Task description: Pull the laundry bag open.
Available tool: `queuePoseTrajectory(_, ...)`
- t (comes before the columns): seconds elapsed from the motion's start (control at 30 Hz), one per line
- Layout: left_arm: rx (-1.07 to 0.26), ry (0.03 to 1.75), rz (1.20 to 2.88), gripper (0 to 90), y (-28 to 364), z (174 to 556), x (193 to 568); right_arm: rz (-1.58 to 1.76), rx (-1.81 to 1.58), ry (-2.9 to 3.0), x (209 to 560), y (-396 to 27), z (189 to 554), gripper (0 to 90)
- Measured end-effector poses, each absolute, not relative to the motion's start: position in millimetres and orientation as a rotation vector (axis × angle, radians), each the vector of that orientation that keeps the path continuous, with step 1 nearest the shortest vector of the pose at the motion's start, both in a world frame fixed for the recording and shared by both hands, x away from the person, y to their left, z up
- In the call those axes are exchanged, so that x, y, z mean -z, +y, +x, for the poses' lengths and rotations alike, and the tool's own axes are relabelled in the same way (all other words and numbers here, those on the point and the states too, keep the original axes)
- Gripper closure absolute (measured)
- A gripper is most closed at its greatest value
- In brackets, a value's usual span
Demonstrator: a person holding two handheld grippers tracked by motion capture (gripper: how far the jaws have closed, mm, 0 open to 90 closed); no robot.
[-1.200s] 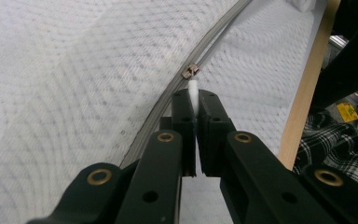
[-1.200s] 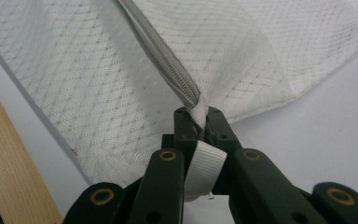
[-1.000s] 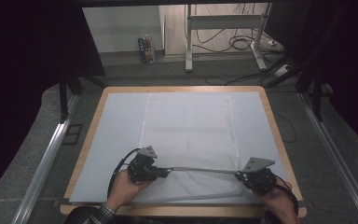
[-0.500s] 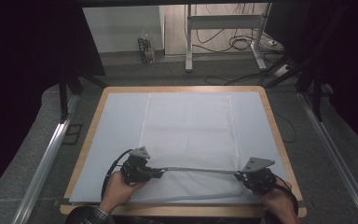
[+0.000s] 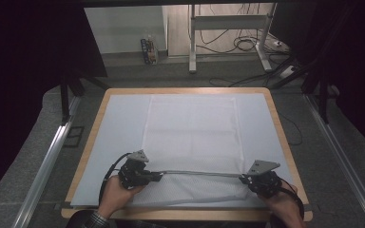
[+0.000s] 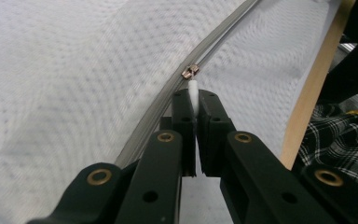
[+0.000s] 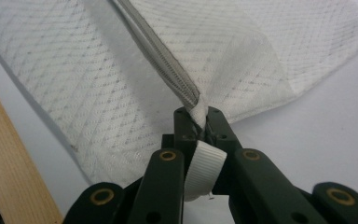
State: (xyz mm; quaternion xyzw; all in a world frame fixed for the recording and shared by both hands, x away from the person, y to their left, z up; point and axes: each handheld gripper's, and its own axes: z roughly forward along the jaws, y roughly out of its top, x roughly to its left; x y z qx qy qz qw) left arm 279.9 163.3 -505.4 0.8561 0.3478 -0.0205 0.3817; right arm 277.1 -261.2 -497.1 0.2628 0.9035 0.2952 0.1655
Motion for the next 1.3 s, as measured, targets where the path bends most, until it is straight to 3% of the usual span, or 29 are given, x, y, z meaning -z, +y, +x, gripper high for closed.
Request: queuePoseTrajectory(1.3, -0.003, 1.025, 2.138, 87.5, 213.1, 264.9, 506.9, 0.764, -0.842, 2.569, 497.3, -263.0, 278.1, 84.7)
